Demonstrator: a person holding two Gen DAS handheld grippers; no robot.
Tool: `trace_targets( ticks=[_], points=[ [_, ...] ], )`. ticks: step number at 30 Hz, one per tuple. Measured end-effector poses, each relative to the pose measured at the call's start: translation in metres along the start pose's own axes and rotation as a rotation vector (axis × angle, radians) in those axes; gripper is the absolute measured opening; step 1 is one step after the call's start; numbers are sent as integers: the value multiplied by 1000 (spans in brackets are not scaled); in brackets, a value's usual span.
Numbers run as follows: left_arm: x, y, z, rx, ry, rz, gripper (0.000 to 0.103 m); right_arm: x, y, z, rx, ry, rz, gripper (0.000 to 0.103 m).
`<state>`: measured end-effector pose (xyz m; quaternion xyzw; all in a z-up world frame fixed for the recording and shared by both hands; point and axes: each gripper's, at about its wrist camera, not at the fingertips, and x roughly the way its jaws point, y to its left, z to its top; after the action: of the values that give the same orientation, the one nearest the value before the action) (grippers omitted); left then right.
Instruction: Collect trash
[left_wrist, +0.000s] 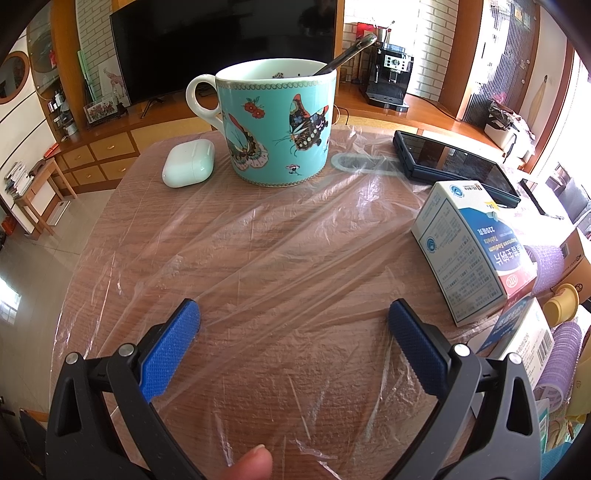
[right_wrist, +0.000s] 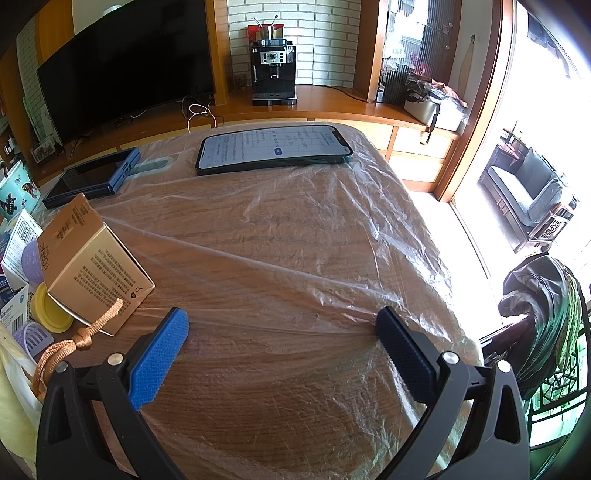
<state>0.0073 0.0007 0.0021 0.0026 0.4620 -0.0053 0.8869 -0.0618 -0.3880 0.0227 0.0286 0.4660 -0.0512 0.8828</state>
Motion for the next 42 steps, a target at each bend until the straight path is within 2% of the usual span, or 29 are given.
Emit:
trace_targets(
  ticks=[10,13,15,18,21,25,32,38,42],
  points=[
    [4,0,1,4,-2,-4,102,1,2,4,2,-1,-1,99],
    [2,3,0,9,2,-1,102,1,-5,8,56,5,10,99],
    [-3,9,3,-14,-2,-20,102,-12,-12,9,118,-23,41,99],
    [-31,16,9,-17,-80,-52,102,-43,-17,12,161,-106,80,99],
    [-64,12,16,23,-152,-42,102,-77,-6,16,127,-181,113,99],
    [-97,2,18,49,-193,-53,102,-115,17,17,51,-254,140,99],
    [-126,-15,14,70,-192,-53,102,-153,46,13,-5,-294,196,99],
    [-148,-26,-9,93,-192,-154,102,-174,71,-6,-65,-313,225,99],
    [-154,-31,-26,94,-134,-203,102,-180,90,-22,-120,-309,239,99]
  ],
)
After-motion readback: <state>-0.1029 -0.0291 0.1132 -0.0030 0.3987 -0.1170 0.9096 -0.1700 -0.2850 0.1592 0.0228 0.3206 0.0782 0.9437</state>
